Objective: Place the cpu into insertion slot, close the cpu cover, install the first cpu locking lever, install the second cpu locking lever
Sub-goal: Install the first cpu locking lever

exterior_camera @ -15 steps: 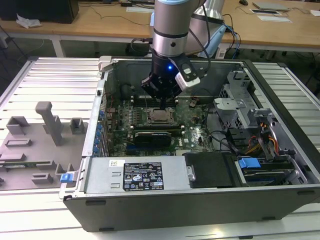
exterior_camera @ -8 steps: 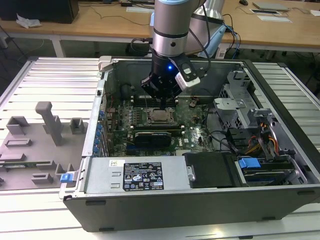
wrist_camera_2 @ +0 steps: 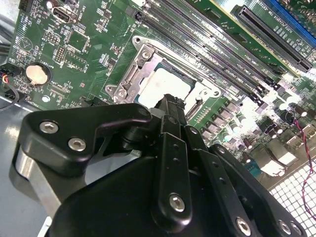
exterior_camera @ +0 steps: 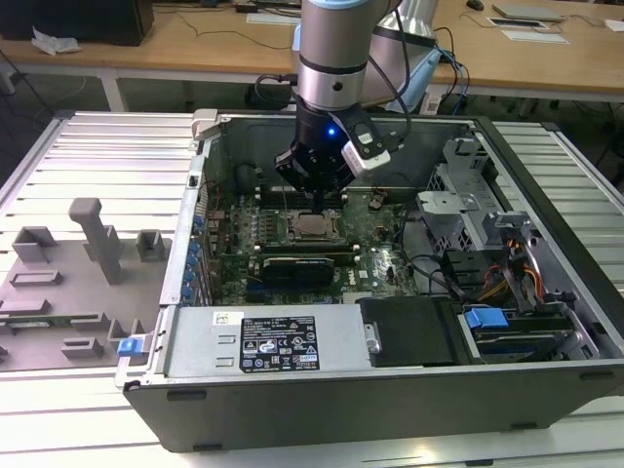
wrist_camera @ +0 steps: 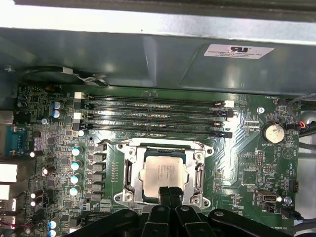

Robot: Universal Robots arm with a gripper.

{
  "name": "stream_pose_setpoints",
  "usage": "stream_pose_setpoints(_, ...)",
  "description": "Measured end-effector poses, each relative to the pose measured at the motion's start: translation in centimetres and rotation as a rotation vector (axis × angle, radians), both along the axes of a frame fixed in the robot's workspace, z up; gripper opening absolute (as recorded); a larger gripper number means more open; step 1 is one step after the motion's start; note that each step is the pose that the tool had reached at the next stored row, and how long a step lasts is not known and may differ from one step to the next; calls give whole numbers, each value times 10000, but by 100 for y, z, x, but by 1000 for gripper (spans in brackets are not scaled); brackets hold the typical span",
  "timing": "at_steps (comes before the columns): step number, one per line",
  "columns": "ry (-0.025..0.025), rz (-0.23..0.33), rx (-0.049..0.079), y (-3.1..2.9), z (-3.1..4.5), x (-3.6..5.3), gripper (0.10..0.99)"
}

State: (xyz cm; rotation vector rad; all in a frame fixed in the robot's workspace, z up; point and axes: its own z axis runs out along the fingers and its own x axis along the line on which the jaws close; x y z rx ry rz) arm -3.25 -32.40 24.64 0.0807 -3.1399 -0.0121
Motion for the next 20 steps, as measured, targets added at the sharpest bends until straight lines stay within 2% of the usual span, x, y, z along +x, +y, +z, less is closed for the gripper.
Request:
stream_pose_setpoints(3,0,0,-3,0,1,0,106)
stream_pose_setpoints(5,0,-1,-2,0,43,0,106)
stream_pose_setpoints(11,0,-2,-3,0,50,-13,106)
stream_pose_setpoints(18,-1,0,0,0,50,-110,106)
stream_pose_setpoints(20,0,-1,-1,0,50,-168,106)
